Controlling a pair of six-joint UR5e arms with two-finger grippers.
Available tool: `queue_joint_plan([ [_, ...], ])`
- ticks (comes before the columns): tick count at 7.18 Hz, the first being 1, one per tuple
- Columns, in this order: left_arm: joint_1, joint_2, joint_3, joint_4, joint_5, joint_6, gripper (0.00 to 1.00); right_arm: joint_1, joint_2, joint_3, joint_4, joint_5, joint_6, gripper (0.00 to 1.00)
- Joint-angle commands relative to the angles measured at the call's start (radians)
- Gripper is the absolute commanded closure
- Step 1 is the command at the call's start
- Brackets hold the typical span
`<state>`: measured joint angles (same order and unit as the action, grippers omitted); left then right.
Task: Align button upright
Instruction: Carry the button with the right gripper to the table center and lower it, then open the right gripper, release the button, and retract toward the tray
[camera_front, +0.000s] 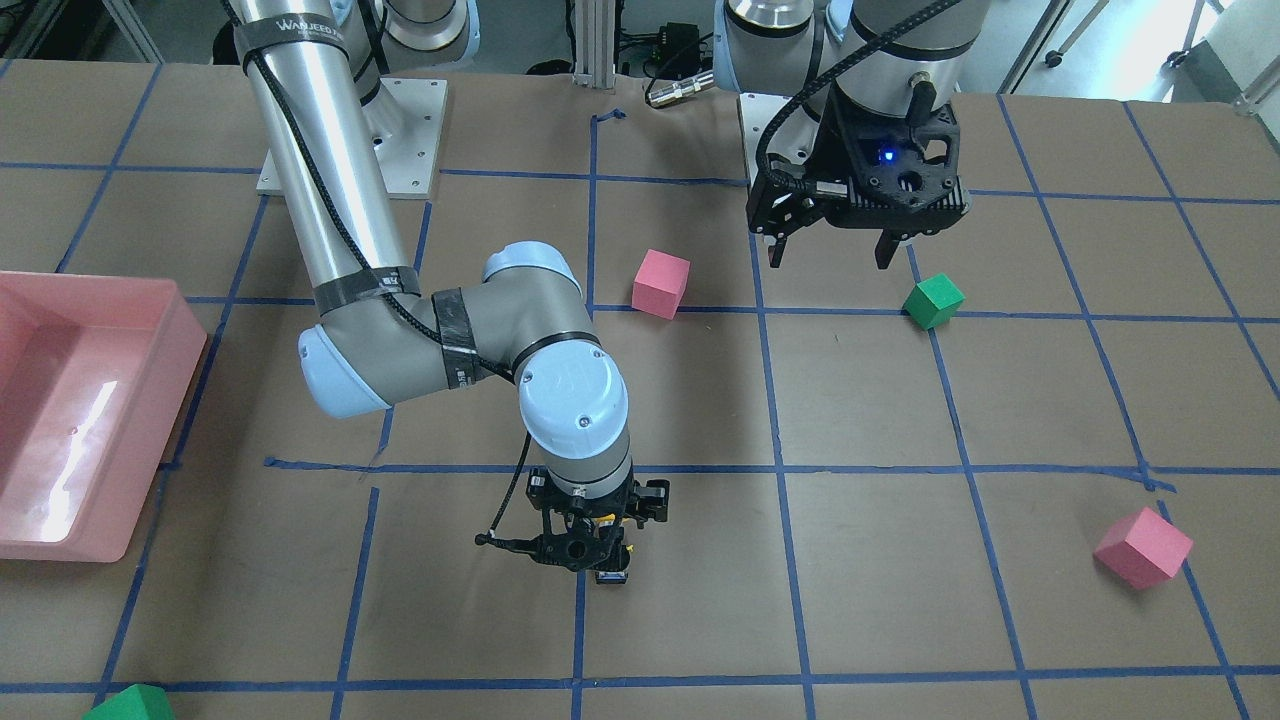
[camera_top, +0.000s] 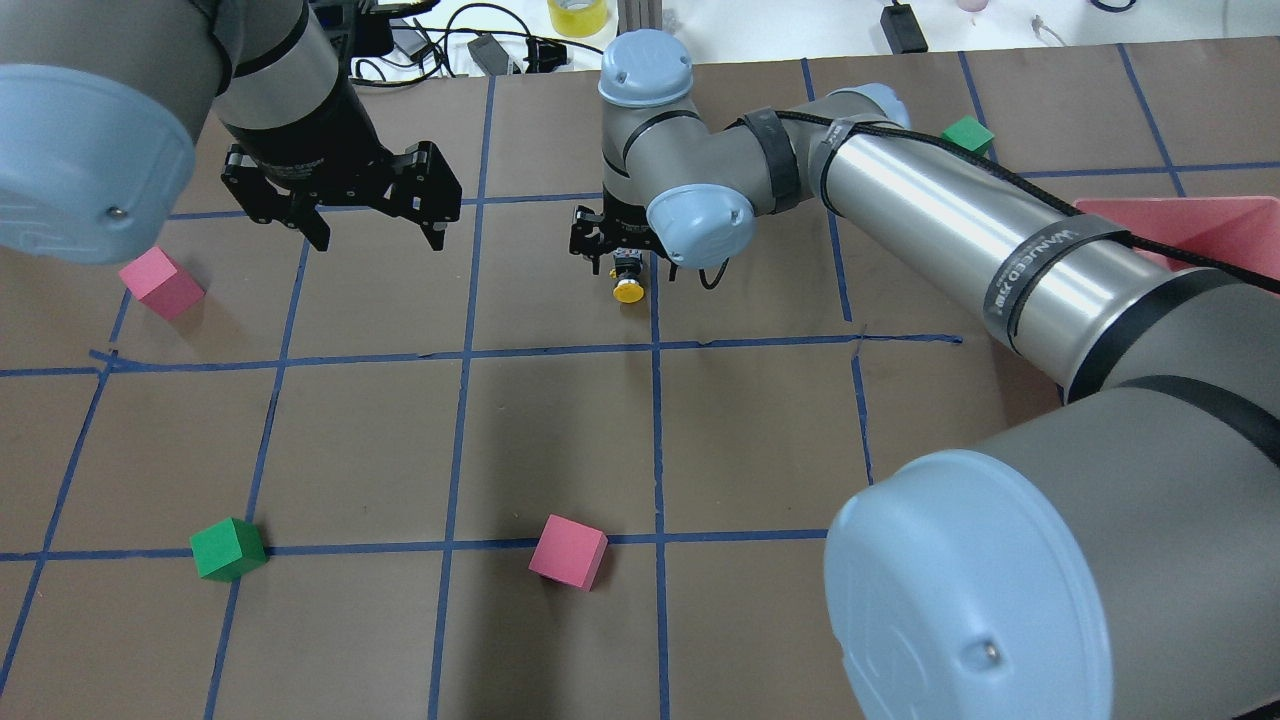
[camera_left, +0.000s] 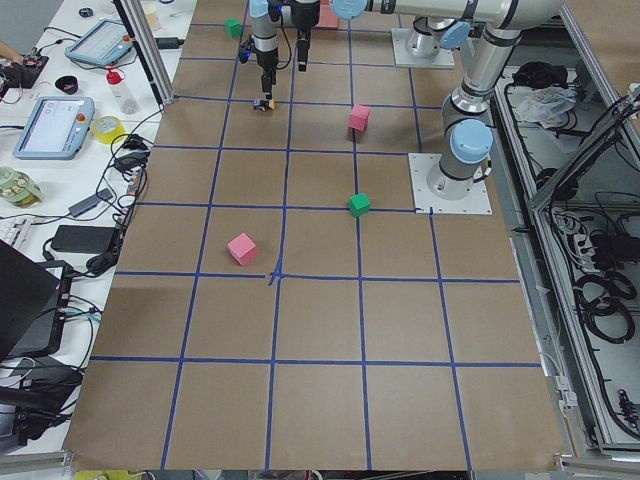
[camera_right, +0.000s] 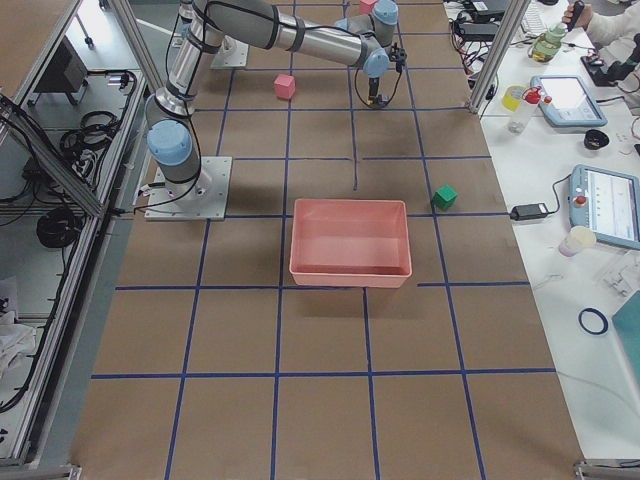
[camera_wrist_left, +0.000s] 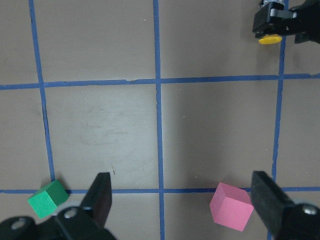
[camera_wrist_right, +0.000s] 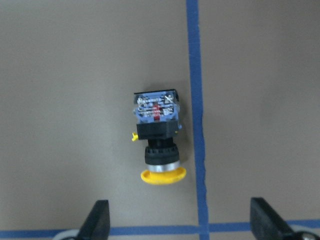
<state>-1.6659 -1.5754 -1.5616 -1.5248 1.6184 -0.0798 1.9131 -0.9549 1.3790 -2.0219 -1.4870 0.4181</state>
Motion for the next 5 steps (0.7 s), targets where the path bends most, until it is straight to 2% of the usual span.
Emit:
queue_joint_plan([
  [1,0.0,0.0,0.0,0.0,0.0,0.0,0.0,-0.047,-0.137,0.047,0.127,-0.071,-0.088,0.0],
  [2,0.0,0.0,0.0,0.0,0.0,0.0,0.0,-0.093,-0.194,0.083,0.155,-0.078,-0.155,0.0],
  [3,0.0,0.0,0.0,0.0,0.0,0.0,0.0,-0.153,-0.258,0.136,0.254,-0.082,-0.197,0.0],
  [5,0.0,0.0,0.0,0.0,0.0,0.0,0.0,-0.32,-0.34,0.192,0.272,-0.095,-0.502,0.0],
])
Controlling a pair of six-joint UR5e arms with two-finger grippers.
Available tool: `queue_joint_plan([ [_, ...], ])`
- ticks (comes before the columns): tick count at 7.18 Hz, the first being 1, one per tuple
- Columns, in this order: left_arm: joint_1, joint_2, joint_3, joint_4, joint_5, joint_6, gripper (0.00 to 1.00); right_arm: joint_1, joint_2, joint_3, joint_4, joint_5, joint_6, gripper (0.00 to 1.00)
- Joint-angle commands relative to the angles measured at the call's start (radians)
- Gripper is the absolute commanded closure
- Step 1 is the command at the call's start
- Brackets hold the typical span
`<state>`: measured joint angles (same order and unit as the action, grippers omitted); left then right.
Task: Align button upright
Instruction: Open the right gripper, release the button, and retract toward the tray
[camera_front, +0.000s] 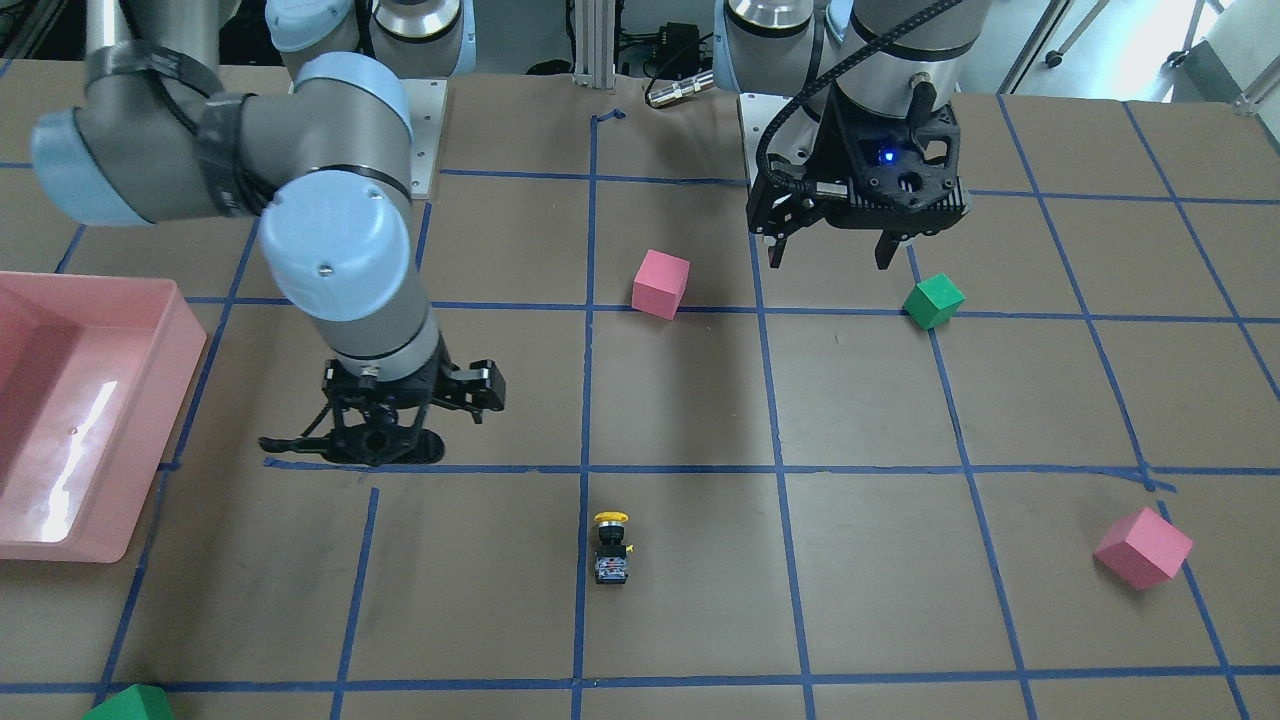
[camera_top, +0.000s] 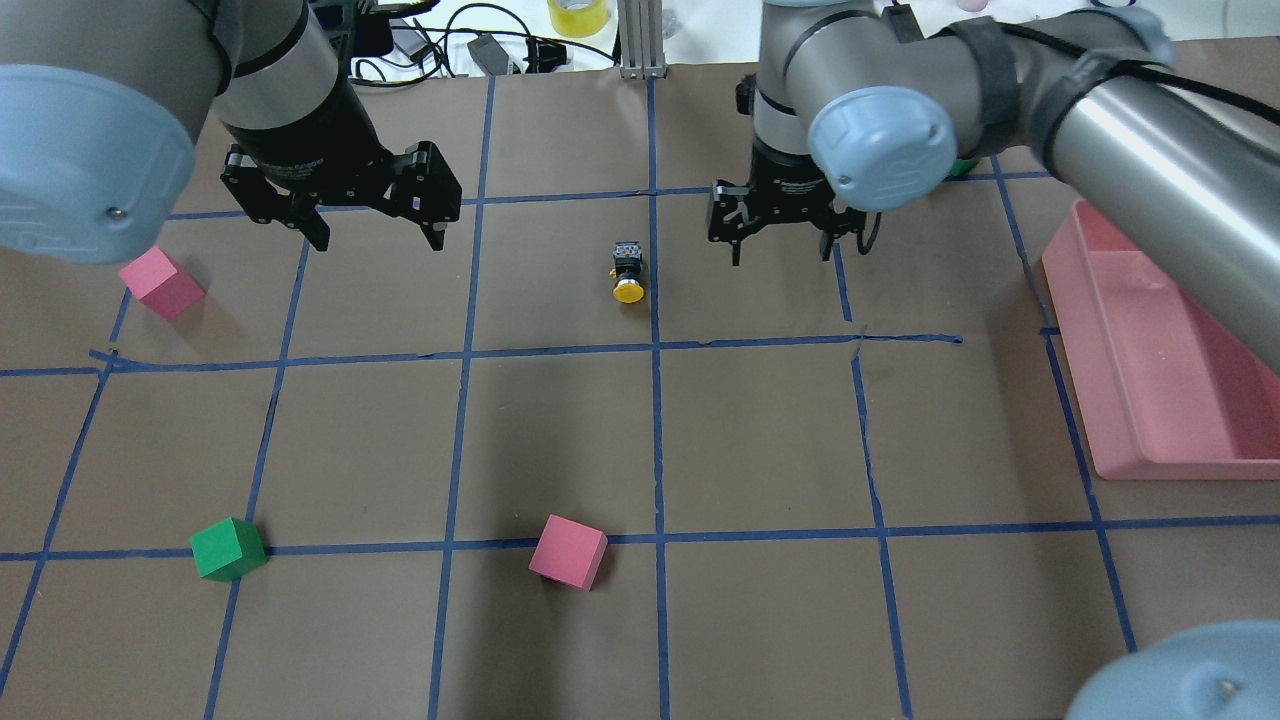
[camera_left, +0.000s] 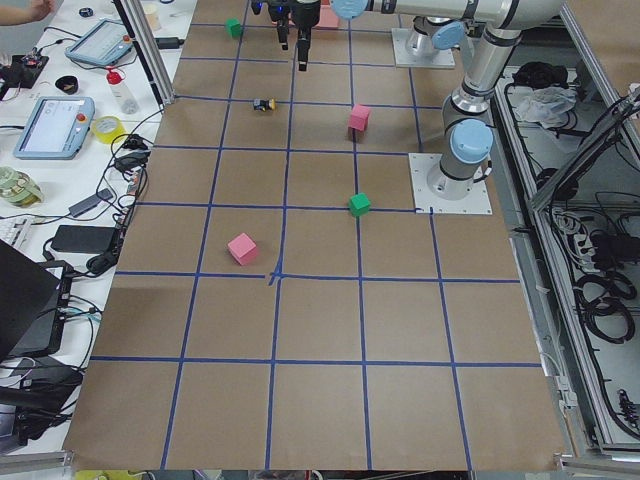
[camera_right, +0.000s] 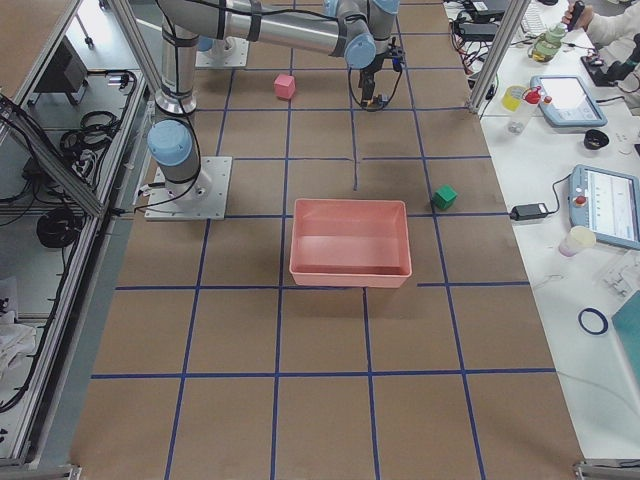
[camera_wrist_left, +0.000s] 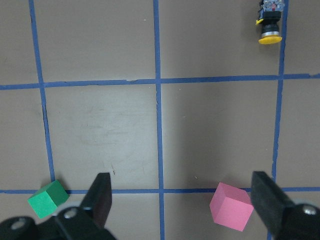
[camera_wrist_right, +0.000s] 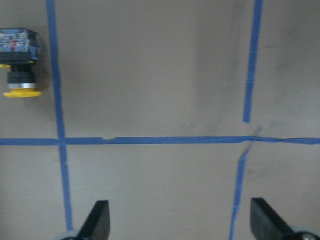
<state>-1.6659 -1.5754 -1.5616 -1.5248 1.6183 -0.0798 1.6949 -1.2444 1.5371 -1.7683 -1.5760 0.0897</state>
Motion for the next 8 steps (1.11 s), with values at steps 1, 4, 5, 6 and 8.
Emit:
queue_joint_plan([
  [1,0.0,0.0,-0.002,0.0,0.0,0.0,0.0,-0.148,-0.061,0.037,0.018,-0.007,-0.206,0.0],
  [4,0.0,-0.002,-0.002,0.0,0.0,-0.002,0.0,-0.152,-0.173,0.038,0.009,-0.004,-0.22,0.0],
  [5,-0.002,-0.009,-0.003,0.008,-0.005,-0.014,0.0,-0.153,-0.203,0.037,0.009,-0.009,-0.24,0.0],
  [6,-0.003,-0.015,-0.003,0.014,-0.009,-0.018,0.0,-0.153,-0.242,0.037,0.009,-0.018,-0.267,0.0],
  [8,-0.011,-0.028,-0.035,0.126,-0.012,-0.029,0.0,-0.15,-0.309,0.031,0.02,-0.123,-0.272,0.0],
])
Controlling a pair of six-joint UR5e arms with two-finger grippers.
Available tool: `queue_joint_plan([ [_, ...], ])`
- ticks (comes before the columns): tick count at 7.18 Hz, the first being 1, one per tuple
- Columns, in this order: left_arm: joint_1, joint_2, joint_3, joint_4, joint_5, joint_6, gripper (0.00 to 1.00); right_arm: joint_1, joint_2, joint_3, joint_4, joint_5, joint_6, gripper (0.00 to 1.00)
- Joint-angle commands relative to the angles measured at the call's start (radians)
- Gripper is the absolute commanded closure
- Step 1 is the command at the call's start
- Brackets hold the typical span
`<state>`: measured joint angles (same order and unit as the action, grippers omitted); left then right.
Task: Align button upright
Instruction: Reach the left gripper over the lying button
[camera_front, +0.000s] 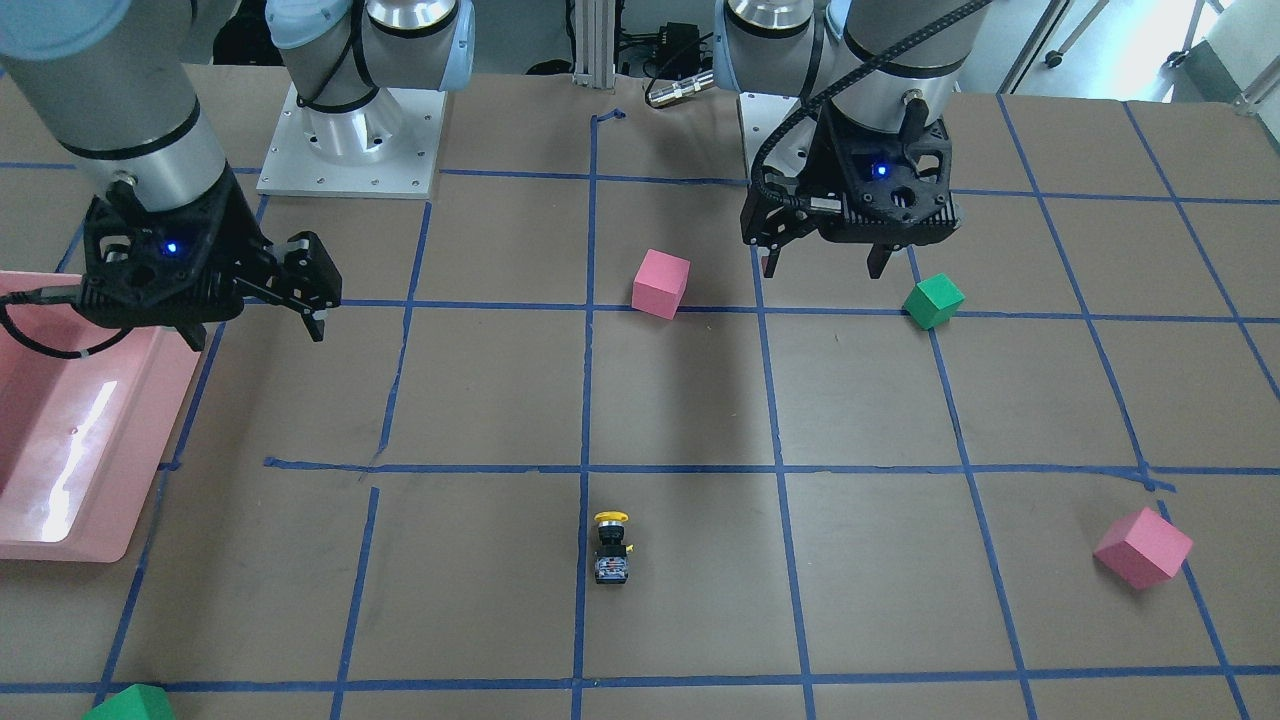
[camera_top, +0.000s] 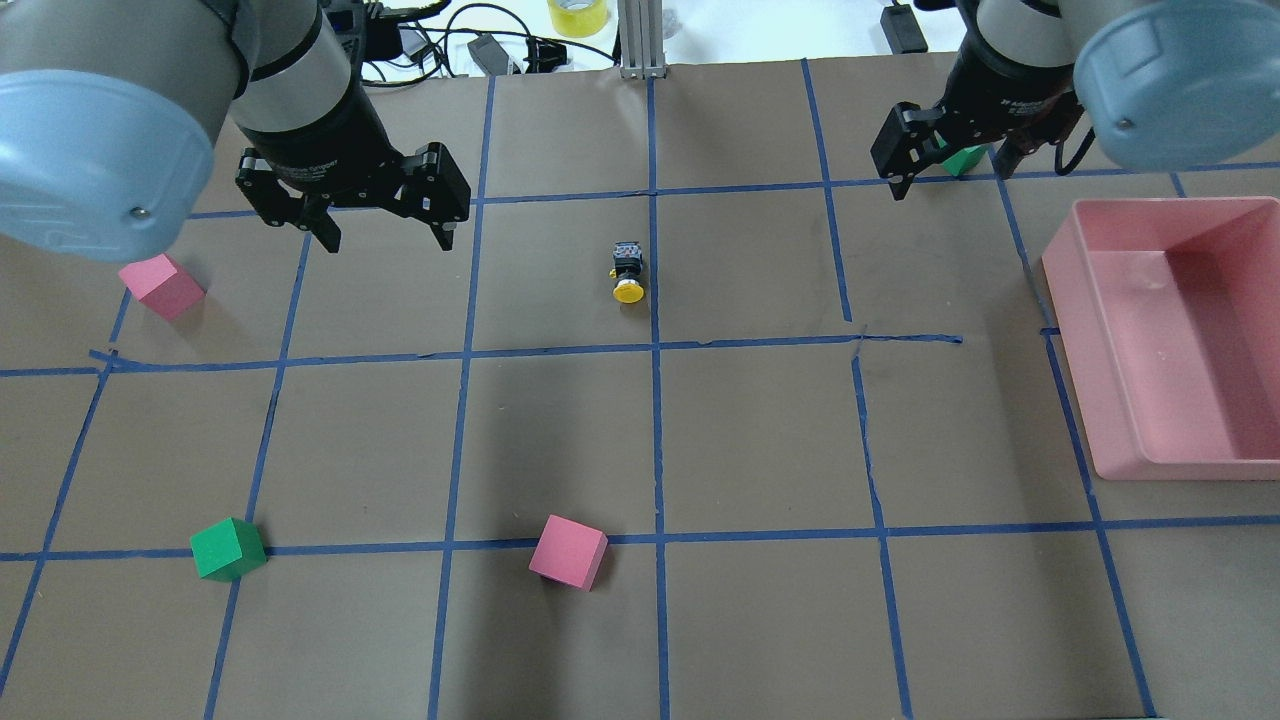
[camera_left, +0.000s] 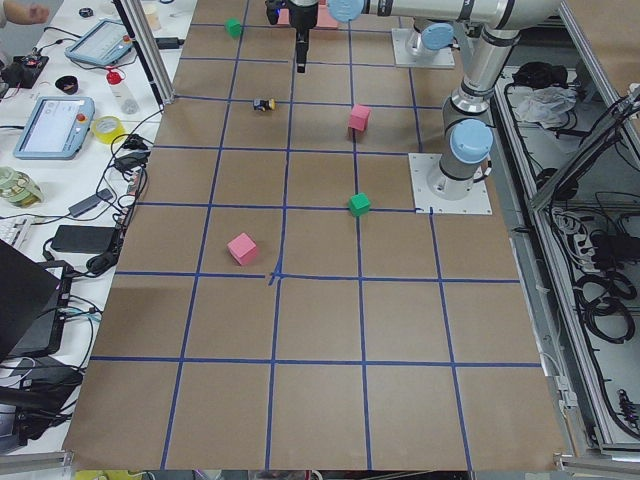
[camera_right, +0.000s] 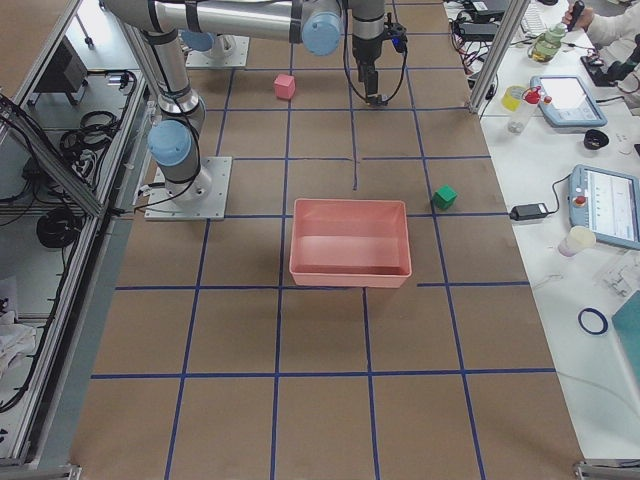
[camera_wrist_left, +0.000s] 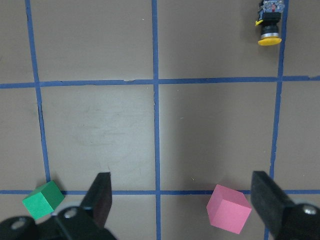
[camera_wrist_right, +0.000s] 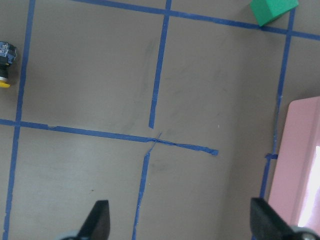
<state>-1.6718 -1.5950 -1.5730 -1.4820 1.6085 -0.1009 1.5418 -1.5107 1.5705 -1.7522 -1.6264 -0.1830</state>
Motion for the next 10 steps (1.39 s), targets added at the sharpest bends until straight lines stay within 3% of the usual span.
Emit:
queue_joint_plan([
  [1,-0.018,-0.011,-0.106,0.252,-0.005,-0.035,0.0,0.015,-0.049,-0.001,0.023,-0.072,0.029,0.0],
  [3,-0.077,-0.031,-0.36,0.724,0.002,-0.056,0.0,0.043,-0.032,-0.013,0.026,-0.073,0.108,0.0],
  [4,-0.089,-0.075,-0.437,0.917,0.002,-0.054,0.0,0.052,-0.026,-0.012,0.017,-0.07,0.099,0.0],
  [6,-0.118,-0.181,-0.502,1.189,0.007,-0.049,0.0,0.052,-0.022,-0.015,0.025,-0.072,0.103,0.0],
  [7,-0.158,-0.259,-0.521,1.33,0.054,-0.06,0.0,0.055,-0.026,-0.017,0.028,-0.076,0.108,0.0],
  [10,-0.218,-0.478,-0.524,1.613,0.102,-0.086,0.0,0.054,-0.055,-0.004,0.075,-0.015,0.106,0.0],
])
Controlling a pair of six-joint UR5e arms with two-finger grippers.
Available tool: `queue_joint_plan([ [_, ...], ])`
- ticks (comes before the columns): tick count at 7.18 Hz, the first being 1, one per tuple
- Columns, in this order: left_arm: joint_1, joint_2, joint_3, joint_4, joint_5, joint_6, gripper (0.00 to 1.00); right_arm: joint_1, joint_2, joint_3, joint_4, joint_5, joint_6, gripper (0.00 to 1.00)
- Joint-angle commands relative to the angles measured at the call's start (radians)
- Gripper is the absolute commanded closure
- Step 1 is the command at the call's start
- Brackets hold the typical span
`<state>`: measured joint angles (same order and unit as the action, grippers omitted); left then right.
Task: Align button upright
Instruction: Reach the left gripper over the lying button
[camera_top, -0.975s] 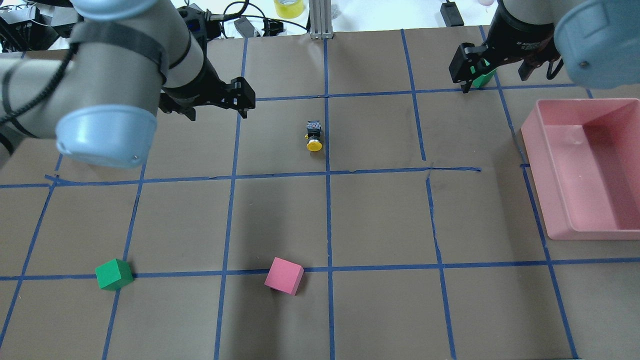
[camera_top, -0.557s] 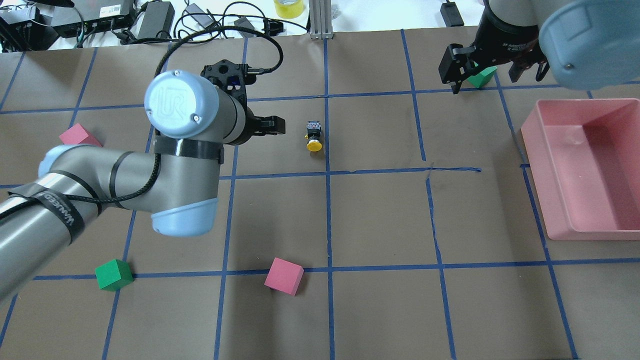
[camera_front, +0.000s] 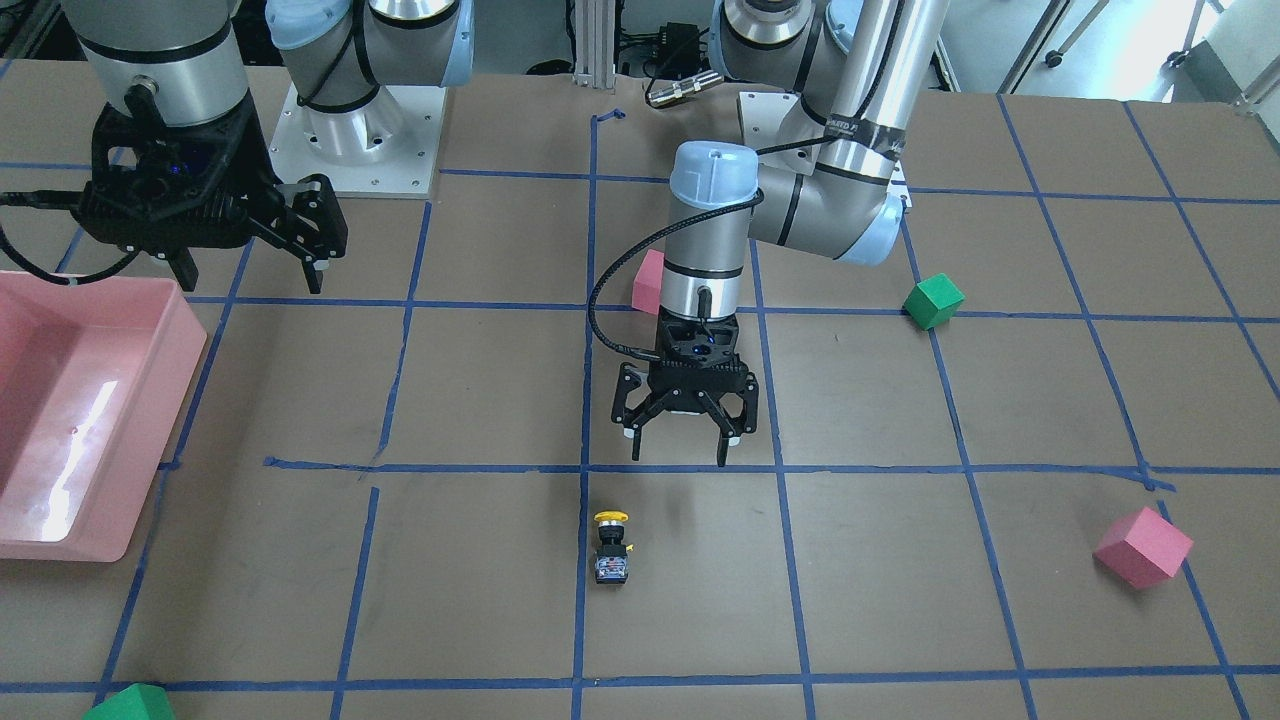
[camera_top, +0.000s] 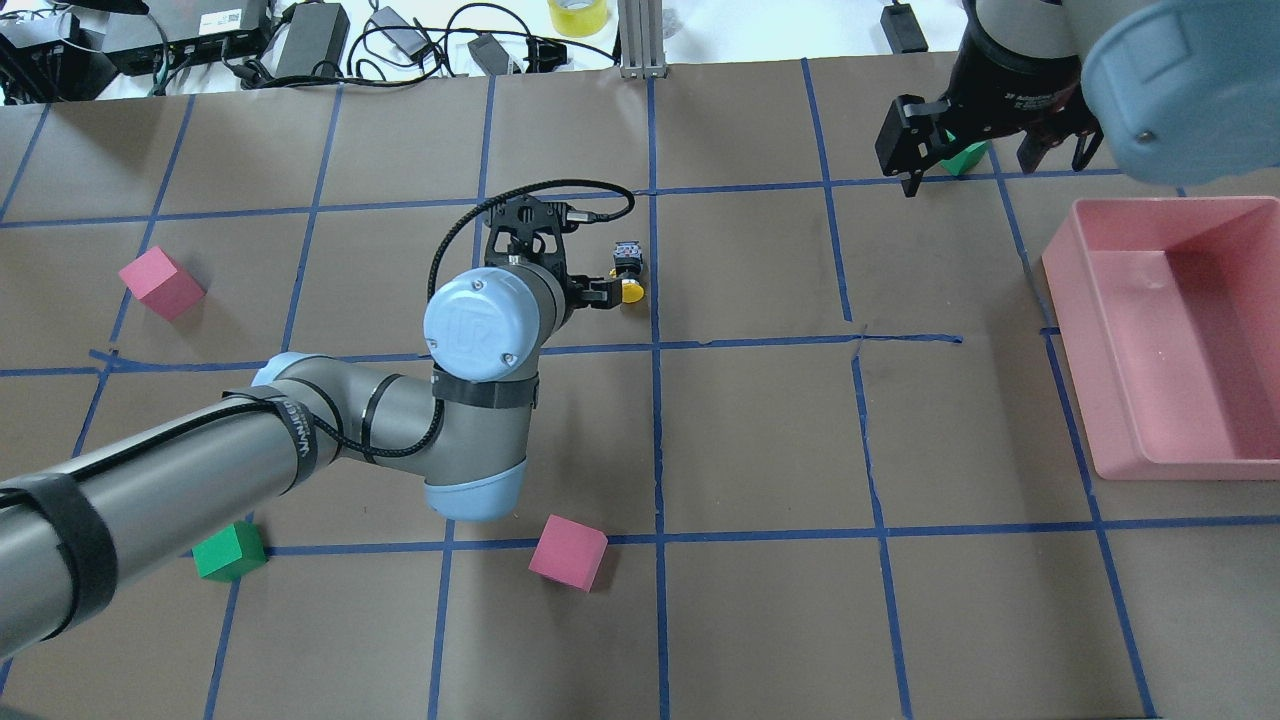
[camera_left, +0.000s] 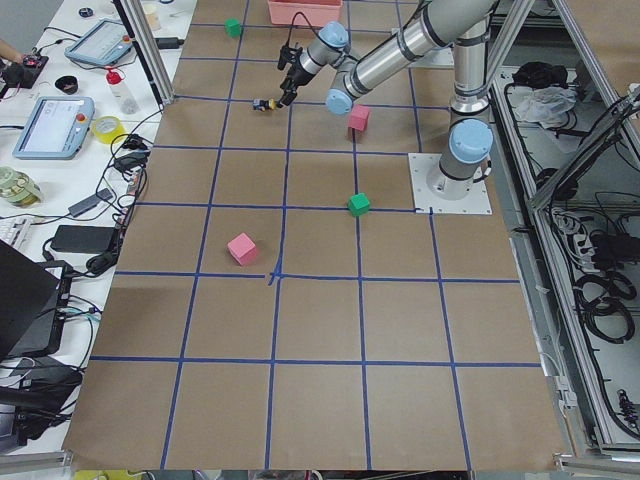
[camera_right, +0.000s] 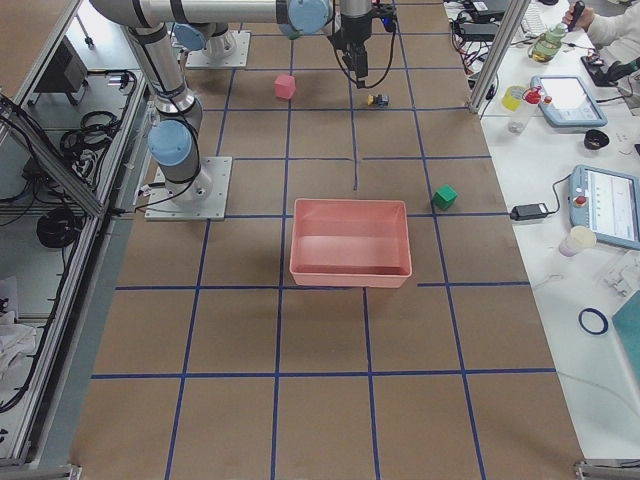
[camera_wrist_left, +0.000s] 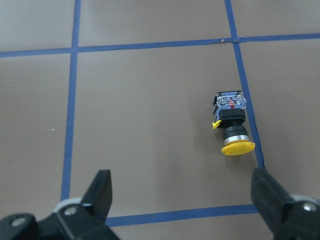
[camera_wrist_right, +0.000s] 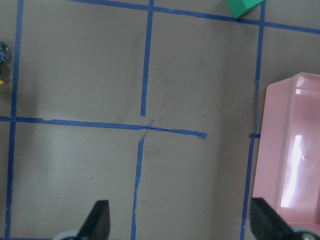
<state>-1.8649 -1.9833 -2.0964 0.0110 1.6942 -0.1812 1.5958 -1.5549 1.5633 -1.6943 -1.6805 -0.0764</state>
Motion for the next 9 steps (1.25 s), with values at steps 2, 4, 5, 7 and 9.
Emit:
queue_joint_plan([
  [2,-0.054,-0.201,0.033,0.226,0.054,-0.052,0.0,-0.002,-0.02,0.008,0.15,0.048,0.007,0.0],
  [4,-0.112,-0.251,0.096,0.236,0.114,-0.118,0.0,-0.004,-0.02,0.008,0.159,0.039,0.007,0.0],
  [5,-0.12,-0.258,0.105,0.236,0.114,-0.132,0.0,-0.002,-0.02,0.008,0.159,0.048,0.007,0.0],
  [7,-0.12,-0.284,0.142,0.236,0.108,-0.13,0.05,-0.002,-0.02,0.008,0.159,0.045,0.007,0.0],
  [9,-0.122,-0.296,0.145,0.236,0.11,-0.098,0.45,-0.002,-0.02,0.008,0.159,0.044,0.006,0.0],
])
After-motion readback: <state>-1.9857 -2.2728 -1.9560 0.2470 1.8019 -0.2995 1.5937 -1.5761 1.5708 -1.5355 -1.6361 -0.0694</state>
